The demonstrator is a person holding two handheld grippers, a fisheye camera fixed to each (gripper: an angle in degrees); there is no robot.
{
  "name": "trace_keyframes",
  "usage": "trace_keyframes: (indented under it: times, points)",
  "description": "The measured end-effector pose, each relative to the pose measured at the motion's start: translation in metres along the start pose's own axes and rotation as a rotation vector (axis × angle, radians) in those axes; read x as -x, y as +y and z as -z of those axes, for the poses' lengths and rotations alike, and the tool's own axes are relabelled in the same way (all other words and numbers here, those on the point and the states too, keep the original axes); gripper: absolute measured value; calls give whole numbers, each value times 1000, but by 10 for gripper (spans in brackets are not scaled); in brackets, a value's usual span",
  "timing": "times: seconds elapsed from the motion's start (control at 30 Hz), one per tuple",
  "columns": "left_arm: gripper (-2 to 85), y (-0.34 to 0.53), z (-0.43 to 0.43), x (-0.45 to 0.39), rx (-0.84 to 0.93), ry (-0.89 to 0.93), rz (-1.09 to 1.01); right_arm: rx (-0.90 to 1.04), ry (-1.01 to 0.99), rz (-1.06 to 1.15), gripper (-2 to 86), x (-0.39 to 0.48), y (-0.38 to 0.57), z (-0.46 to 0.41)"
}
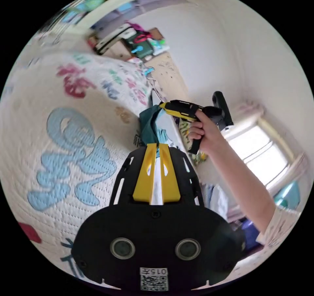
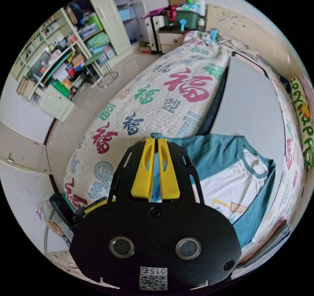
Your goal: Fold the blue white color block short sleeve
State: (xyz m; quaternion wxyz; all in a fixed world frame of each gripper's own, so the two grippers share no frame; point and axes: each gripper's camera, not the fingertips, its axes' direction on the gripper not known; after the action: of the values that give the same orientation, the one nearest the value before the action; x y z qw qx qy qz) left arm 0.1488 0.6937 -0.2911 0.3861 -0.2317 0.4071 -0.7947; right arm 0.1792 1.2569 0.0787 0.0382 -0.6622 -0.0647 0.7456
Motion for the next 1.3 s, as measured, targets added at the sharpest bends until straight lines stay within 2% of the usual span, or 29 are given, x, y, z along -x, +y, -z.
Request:
trace_keyframes:
  times: [0.07, 0.17, 0.3, 0.37, 0.57, 0.8, 0.9, 0.97, 1.07, 1.13, 1.2, 1.3]
  points:
    - [-4, -15, -31, -61, 131, -80, -241, -78, -12, -62, -4, -46, 25, 46]
    - [-5, -11, -83, -115, 301, -76, -434, -131, -40, -168, -4, -106, 81, 81]
    - [-6, -6, -140, -143, 503, 9, -506, -114, -46, -312, -3, -167, 152, 80]
    - [-6, 1, -166, -164, 577, -22, -576, -66, -42, -381, -3, -190, 180, 64]
    - [-6, 24, -199, -205, 693, -105, -726, -81, -113, -463, 1, -205, 215, 47]
    - [1, 15, -206, -213, 748, -77, -739, -72, 4, -451, 17, -200, 242, 41]
    - [30, -2, -185, -220, 633, -84, -732, -93, 171, -390, 51, -185, 256, 47]
    - [57, -14, -167, -223, 485, -206, -746, -114, 187, -327, 53, -170, 272, 51]
    - [75, -22, -167, -221, 446, -377, -744, -138, 196, -132, 55, -125, 293, 55]
    - [90, -24, -172, -219, 466, -395, -739, -164, 237, -64, 62, -98, 307, 57]
    - [93, -24, -180, -216, 510, -393, -737, -179, 186, -1, 63, -77, 320, 56]
    - [87, -22, -187, -214, 535, -426, -753, -98, 31, 144, 74, -41, 336, 36]
